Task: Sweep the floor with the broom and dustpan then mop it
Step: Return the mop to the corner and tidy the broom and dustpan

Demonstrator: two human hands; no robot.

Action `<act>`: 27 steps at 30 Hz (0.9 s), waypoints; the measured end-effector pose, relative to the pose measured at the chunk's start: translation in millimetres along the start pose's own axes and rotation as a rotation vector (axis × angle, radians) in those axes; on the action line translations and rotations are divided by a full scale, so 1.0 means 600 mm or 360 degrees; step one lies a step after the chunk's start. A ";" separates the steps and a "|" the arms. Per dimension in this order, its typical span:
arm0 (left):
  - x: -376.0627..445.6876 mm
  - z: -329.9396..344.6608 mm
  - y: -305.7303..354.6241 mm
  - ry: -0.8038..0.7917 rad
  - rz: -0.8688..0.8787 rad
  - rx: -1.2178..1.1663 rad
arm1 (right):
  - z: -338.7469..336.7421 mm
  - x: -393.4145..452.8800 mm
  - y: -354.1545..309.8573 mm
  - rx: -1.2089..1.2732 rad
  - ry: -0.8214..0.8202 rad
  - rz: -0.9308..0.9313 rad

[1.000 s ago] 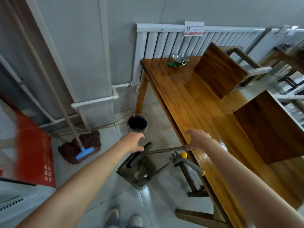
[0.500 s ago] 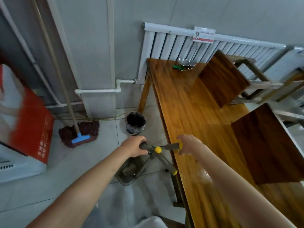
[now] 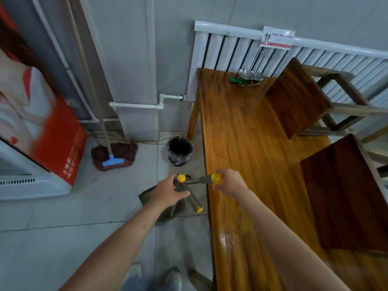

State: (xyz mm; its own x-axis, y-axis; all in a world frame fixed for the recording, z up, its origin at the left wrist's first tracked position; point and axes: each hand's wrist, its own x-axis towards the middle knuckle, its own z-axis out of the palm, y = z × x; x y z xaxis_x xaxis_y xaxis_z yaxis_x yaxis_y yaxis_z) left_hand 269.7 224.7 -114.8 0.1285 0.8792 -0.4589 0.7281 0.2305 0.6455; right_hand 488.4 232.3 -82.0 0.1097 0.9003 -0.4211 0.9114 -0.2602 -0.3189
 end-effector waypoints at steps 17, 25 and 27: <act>-0.004 0.046 0.022 0.0165 -0.0271 -0.0549 | 0.030 0.001 0.009 0.0185 0.0153 -0.0097; -0.008 0.000 -0.024 0.0203 -0.0312 -0.0447 | 0.017 -0.001 -0.018 0.0308 0.0268 -0.0228; -0.011 -0.021 -0.040 0.0240 -0.0334 -0.0445 | 0.007 0.000 -0.026 0.0365 0.0330 -0.0255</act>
State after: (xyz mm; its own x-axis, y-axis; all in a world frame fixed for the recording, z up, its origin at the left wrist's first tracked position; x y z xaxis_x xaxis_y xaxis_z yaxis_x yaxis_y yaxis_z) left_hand 242.9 218.6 -119.6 -0.1197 0.8475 -0.5171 0.5135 0.4986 0.6984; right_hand 472.6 235.1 -80.7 0.0723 0.9816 -0.1766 0.8133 -0.1605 -0.5592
